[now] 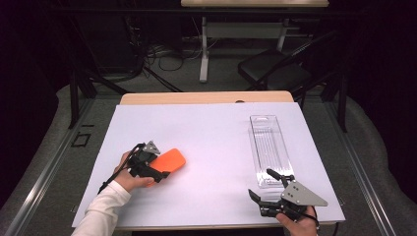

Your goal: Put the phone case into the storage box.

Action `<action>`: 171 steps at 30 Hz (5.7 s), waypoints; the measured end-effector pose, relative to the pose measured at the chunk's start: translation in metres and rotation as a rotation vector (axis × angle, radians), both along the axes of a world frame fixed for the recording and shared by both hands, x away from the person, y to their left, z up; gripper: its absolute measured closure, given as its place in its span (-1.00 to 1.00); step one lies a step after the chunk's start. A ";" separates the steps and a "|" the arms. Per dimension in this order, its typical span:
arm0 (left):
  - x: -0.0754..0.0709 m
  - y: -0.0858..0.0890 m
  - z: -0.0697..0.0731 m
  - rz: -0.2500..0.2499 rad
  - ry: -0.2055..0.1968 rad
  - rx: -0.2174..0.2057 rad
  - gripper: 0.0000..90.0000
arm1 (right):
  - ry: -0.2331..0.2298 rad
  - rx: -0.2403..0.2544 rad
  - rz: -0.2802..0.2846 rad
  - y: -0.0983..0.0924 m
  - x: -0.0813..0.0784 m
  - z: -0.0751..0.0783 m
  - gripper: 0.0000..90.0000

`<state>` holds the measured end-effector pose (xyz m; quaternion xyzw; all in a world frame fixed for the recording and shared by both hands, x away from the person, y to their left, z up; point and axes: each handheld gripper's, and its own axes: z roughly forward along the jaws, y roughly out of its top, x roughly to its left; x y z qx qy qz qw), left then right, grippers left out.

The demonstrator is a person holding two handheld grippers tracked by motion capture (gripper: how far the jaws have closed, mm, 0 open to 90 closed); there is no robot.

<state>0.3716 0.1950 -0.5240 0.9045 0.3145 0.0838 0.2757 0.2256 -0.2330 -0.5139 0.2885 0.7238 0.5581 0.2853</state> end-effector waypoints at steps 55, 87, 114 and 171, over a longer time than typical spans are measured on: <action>0.020 -0.084 0.070 -0.136 -0.016 -0.058 -0.65 | -0.002 -0.195 0.066 0.046 0.092 0.037 -0.67; 0.018 -0.108 0.079 -0.183 0.001 -0.050 -0.65 | -0.319 -0.773 0.186 0.079 0.097 0.041 -0.50; 0.018 -0.116 0.083 -0.184 0.011 -0.041 -0.65 | -0.494 -0.994 0.221 0.100 0.100 0.032 -0.38; 0.004 -0.155 0.087 -0.279 0.049 -0.062 -0.65 | -0.675 -1.158 0.186 0.106 0.095 0.012 0.37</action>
